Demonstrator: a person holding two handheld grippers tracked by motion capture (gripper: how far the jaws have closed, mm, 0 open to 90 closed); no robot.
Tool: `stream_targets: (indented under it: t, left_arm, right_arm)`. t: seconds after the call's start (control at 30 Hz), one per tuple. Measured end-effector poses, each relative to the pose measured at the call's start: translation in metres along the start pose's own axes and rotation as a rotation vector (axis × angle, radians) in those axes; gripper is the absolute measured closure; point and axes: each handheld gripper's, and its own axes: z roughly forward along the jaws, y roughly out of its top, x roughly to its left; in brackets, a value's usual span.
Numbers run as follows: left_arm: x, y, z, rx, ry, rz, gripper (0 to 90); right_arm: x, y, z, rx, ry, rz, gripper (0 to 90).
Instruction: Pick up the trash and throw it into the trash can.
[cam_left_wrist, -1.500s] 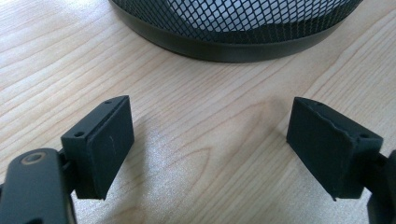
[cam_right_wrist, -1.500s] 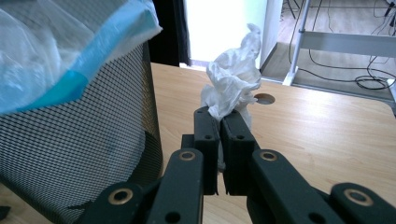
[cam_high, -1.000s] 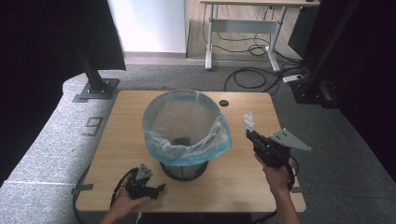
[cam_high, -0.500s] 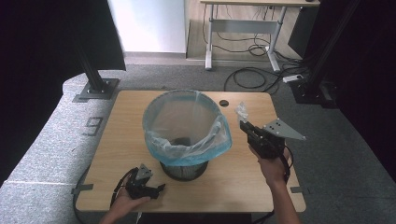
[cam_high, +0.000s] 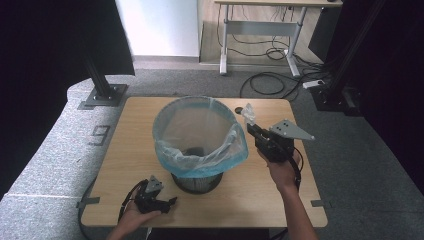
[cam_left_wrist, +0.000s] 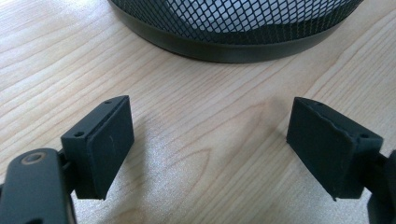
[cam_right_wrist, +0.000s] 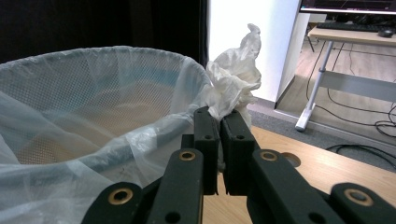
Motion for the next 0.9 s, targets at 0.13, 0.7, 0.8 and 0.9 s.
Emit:
stream_targets:
  t: [0.13, 0.7, 0.8, 0.9]
  left_arm:
    - [0.000, 0.000, 0.000, -0.001, 0.000, -0.001, 14.7]
    - [0.000, 0.000, 0.000, -0.002, 0.000, -0.002, 14.7]
    - [0.000, 0.000, 0.000, -0.002, 0.000, -0.002, 14.7]
    - [0.000, 0.000, 0.000, 0.000, 0.000, 0.000, 14.7]
  right_arm:
    - [0.003, 0.002, 0.005, 0.004, 0.008, -0.003, 85.6]
    - [0.014, 0.010, 0.024, 0.011, 0.027, -0.015, 85.5]
    - [0.016, 0.012, 0.026, 0.010, 0.034, -0.020, 85.5]
    - [0.020, 0.015, 0.027, 0.008, 0.042, -0.027, 85.5]
